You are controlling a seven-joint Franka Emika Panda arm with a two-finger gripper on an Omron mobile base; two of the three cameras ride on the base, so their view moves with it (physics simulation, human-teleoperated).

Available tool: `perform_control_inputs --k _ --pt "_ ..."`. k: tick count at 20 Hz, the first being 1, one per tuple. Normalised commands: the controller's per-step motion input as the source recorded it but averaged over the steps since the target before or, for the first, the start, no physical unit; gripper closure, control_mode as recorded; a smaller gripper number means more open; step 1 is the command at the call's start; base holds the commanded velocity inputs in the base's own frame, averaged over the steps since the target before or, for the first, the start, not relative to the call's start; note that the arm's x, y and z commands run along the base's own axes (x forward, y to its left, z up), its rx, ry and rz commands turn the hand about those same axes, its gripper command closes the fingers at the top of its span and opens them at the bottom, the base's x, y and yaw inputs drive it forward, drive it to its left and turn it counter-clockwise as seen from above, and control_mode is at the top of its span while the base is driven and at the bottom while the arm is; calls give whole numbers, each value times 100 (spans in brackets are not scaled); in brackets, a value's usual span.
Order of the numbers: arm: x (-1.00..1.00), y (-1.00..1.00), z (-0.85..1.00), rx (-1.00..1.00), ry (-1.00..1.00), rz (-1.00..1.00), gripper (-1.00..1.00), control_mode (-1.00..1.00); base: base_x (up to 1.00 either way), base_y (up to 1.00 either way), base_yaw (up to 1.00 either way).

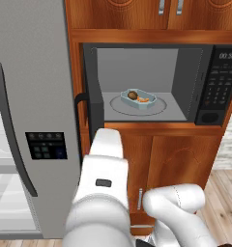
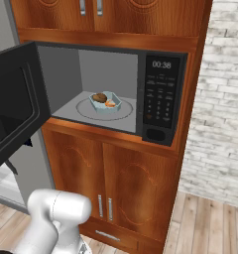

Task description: Place the tupperware containing the shrimp and potato meal in the microwave. Close the microwave door and press the start button to reheat the meal.

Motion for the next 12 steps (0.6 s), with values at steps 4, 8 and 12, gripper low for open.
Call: perform_control_inputs --k 4,8,12 --pt "4 59 0 -7 0 0 -100 -100 0 0 0" --pt "23 41 0 -3 0 -2 -100 -100 0 0 0" --pt "39 19 -2 -1 0 -5 -100 -100 0 0 0"
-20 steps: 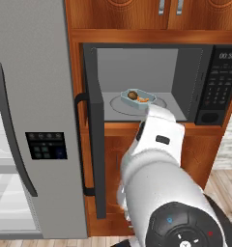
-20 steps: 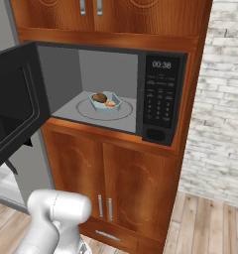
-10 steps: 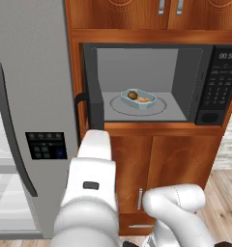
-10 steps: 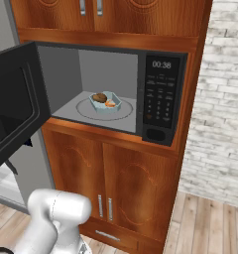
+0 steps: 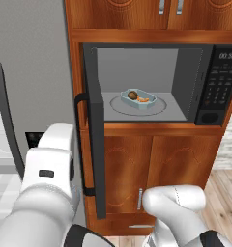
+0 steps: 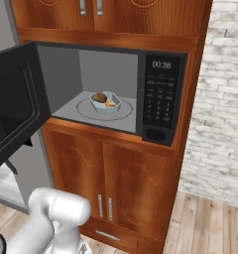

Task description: Place the tupperware containing the shrimp and potato meal in the microwave. Close the microwave door and press the start button to reheat the meal.

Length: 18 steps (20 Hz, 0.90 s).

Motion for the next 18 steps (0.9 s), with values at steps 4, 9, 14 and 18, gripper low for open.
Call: perform_control_inputs --k 4,9,14,18 --pt "54 0 -7 -2 0 -10 -100 -100 0 0 0" --pt "63 1 -10 -7 0 -13 -100 -100 0 0 0" --pt "71 12 -15 -12 0 -17 -100 -100 0 0 0" --pt "62 10 -18 -13 0 -19 -100 -100 0 0 0"
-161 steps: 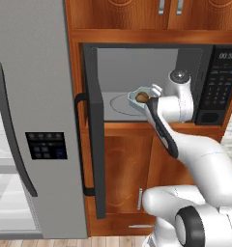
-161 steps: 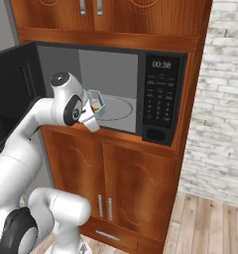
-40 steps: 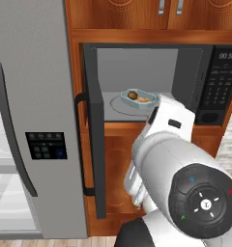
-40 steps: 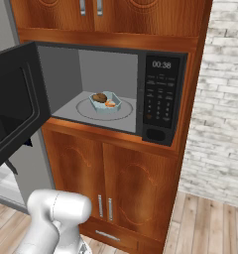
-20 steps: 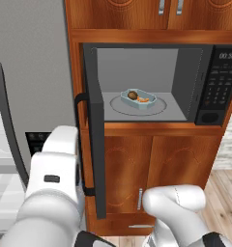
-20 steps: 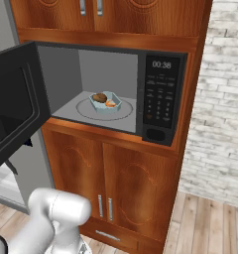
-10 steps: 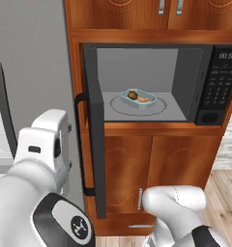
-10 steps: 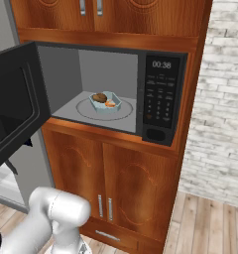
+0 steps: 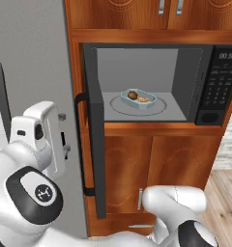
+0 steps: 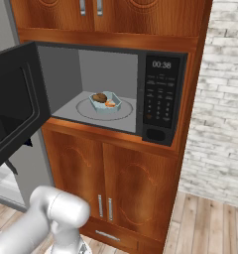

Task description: Place the tupperware containing the shrimp and potato meal in the microwave. Close the microwave door and press the start button to reheat the meal.

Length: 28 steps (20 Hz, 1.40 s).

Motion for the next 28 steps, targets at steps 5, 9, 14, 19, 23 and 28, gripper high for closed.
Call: perform_control_inputs --k 5,9,14,19,23,28 --pt "21 -5 -16 -11 1 -28 -100 -100 0 0 0" --pt "-9 -49 -6 -2 2 -30 -100 -100 0 0 0" --pt "-36 -81 0 0 0 -28 -100 -100 0 0 0" --pt "-40 -95 0 0 0 -25 -100 -100 0 0 0" --pt "-18 -86 -10 0 0 -20 -100 -100 0 0 0" --pt "0 -77 -8 0 0 -12 -100 -100 0 0 0"
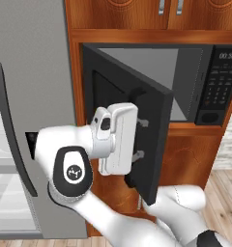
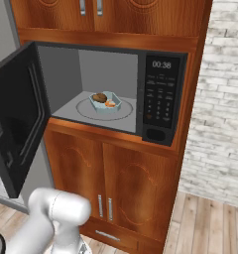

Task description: Place the tupperware containing the shrimp and potato meal in the microwave. Close the microwave door and press the start button to reheat the meal.

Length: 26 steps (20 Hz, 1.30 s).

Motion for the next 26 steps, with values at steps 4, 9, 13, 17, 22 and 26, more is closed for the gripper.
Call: perform_control_inputs --k 4,9,13,17,22,26 --pt "10 -72 0 0 0 -7 -100 -100 0 0 0" --pt "53 -57 7 0 1 -4 -100 -100 0 0 0" --pt "79 -51 15 0 2 -1 -100 -100 0 0 0" --pt "92 -43 18 0 1 0 -100 -100 0 0 0" --pt "100 -33 16 0 0 0 -100 -100 0 0 0" --pt "98 -27 13 0 0 0 -100 -100 0 0 0"
